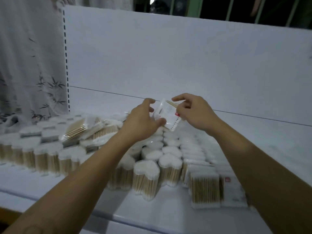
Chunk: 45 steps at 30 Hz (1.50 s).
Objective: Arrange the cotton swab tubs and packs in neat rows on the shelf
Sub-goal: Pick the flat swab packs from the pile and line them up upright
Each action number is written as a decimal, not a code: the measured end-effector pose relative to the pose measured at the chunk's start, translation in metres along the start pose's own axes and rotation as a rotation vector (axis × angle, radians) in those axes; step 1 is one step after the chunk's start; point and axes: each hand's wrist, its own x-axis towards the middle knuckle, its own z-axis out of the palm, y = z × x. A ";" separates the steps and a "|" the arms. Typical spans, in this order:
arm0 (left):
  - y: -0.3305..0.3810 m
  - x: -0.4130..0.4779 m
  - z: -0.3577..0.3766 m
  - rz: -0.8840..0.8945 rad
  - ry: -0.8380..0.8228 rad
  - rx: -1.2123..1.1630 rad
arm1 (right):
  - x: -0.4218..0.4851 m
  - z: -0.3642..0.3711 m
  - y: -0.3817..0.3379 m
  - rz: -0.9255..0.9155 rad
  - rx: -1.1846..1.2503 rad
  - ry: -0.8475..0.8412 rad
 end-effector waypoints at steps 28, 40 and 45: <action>0.277 -0.024 0.343 0.119 -0.259 0.029 | -0.138 -0.329 0.315 0.338 0.196 0.518; 0.302 -0.050 0.402 0.321 -0.383 0.651 | -0.133 -0.292 0.410 0.441 -0.233 0.229; 0.297 -0.063 0.407 0.386 -0.272 0.777 | -0.141 -0.270 0.427 0.359 -0.328 0.257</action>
